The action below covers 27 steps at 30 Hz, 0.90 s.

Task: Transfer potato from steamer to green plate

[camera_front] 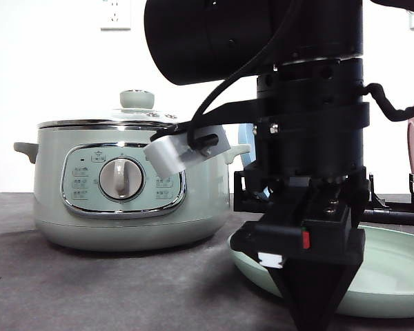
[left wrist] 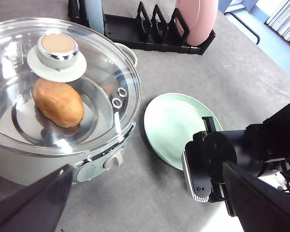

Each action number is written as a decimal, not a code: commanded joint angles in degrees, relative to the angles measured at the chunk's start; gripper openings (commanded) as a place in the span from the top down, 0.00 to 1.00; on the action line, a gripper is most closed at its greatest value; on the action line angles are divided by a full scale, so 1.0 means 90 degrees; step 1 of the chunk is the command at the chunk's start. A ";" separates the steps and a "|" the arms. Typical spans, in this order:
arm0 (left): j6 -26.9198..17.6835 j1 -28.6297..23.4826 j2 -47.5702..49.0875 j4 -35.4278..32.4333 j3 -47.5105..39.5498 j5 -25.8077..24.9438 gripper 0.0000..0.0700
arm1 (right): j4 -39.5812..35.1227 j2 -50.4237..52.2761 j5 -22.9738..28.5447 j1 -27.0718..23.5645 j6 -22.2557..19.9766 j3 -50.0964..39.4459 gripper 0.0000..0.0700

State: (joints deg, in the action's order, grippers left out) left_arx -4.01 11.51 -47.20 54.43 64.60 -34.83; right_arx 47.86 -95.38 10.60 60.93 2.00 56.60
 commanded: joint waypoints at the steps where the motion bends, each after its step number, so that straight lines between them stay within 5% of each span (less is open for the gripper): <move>1: -0.0124 0.0015 -0.0039 -0.0044 0.0158 -0.0034 0.09 | -0.0030 -0.0021 -0.0059 0.0085 0.0089 0.0073 0.48; 15: -0.0121 0.0015 -0.0039 -0.0044 0.0158 -0.0034 0.09 | 0.0207 0.1637 -0.0342 -0.0198 0.0016 0.1353 0.48; 22: -0.0119 0.0015 -0.0039 -0.0044 0.0158 -0.0034 0.09 | 0.0124 0.2417 -0.1269 -0.1067 -0.0108 0.2057 0.48; 27: -0.0106 0.0015 -0.0039 -0.0044 0.0158 -0.0034 0.09 | 0.0112 0.2724 -0.2576 -0.1887 -0.0134 0.2307 0.48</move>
State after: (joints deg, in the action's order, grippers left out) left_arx -4.01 11.51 -47.20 54.43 64.60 -34.83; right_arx 49.00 -70.30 -9.77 44.40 1.37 76.43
